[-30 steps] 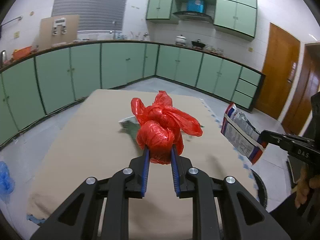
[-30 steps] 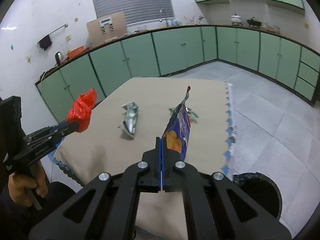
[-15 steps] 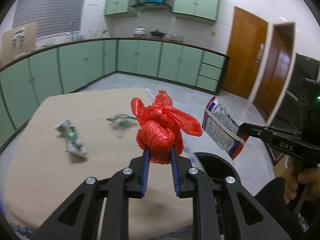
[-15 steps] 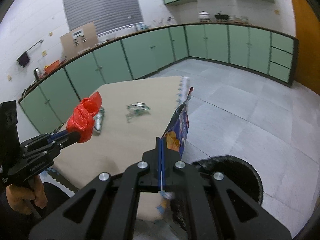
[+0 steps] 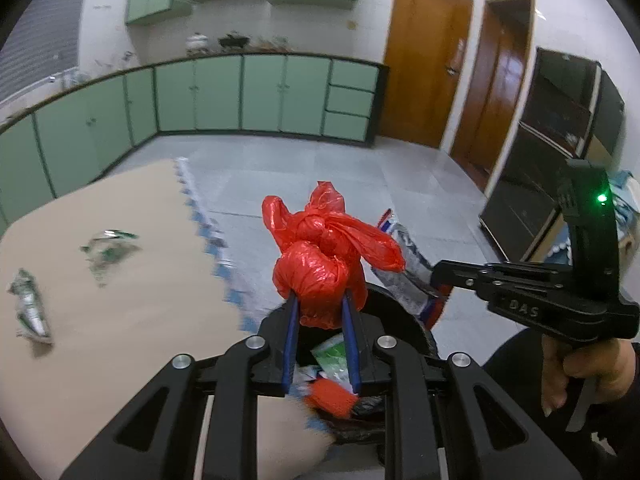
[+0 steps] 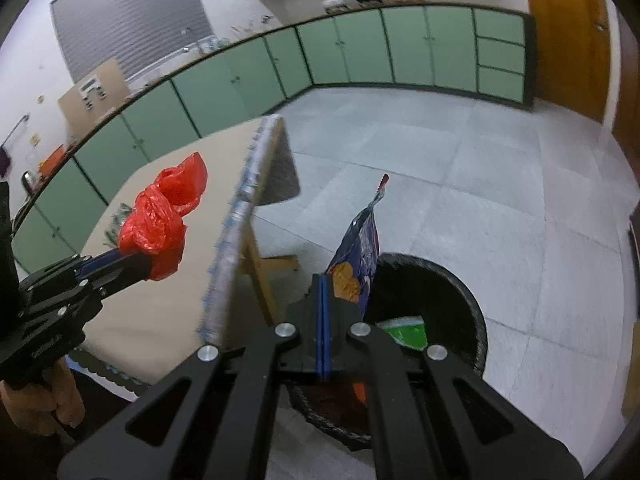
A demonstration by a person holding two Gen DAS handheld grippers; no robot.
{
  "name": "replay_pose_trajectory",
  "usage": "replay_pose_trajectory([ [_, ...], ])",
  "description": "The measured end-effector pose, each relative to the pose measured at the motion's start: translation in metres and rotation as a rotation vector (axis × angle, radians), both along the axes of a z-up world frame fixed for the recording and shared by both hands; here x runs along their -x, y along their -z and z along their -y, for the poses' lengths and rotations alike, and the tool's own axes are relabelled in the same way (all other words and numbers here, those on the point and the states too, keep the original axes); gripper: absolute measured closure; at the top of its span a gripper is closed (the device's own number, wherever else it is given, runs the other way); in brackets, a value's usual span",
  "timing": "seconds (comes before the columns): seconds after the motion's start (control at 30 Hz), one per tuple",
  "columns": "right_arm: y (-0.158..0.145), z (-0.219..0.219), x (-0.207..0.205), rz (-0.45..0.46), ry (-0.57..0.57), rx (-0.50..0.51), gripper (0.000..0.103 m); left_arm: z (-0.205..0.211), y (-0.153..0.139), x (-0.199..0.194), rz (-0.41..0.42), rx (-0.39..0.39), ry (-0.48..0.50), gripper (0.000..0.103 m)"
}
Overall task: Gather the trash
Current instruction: 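Lift the biscuit packet and red bag and carry both over the bin, then open both grippers over the bin to drop the packet and bag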
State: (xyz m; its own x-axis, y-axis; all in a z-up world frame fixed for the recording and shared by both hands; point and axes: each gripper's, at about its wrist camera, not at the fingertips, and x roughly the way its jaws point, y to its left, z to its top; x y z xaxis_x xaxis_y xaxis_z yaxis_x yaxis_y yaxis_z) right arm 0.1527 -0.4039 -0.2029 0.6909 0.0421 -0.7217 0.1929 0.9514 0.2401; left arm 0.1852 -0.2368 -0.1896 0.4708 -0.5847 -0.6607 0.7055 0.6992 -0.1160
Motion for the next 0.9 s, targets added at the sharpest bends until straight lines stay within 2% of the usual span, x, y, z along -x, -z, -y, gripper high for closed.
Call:
replay_pose_trajectory([
  [0.17, 0.026, 0.022, 0.002, -0.043, 0.032, -0.026, 0.103, 0.034, 0.026, -0.002, -0.038, -0.043, 0.042, 0.083],
  [0.47, 0.056, 0.039, -0.006, -0.098, 0.069, -0.064, 0.103, 0.066, 0.070, -0.016, -0.117, -0.107, 0.073, 0.081],
  [0.6, 0.068, 0.048, -0.008, -0.125, 0.095, -0.067, 0.098, 0.082, 0.086, -0.022, -0.150, -0.143, 0.074, 0.074],
  [0.67, 0.072, 0.051, -0.009, -0.137, 0.106, -0.074, 0.097, 0.087, 0.091, -0.024, -0.154, -0.155, 0.070, 0.062],
  [0.77, 0.076, 0.053, -0.009, -0.150, 0.111, -0.076, 0.092, 0.090, 0.096, -0.028, -0.155, -0.167, 0.067, 0.054],
  [0.83, 0.076, 0.053, -0.009, -0.147, 0.118, -0.071, 0.086, 0.091, 0.097, -0.027, -0.156, -0.167, 0.062, 0.048],
  [0.9, 0.075, 0.053, -0.008, -0.142, 0.129, -0.068, 0.074, 0.091, 0.096, -0.026, -0.147, -0.166, 0.061, 0.047],
])
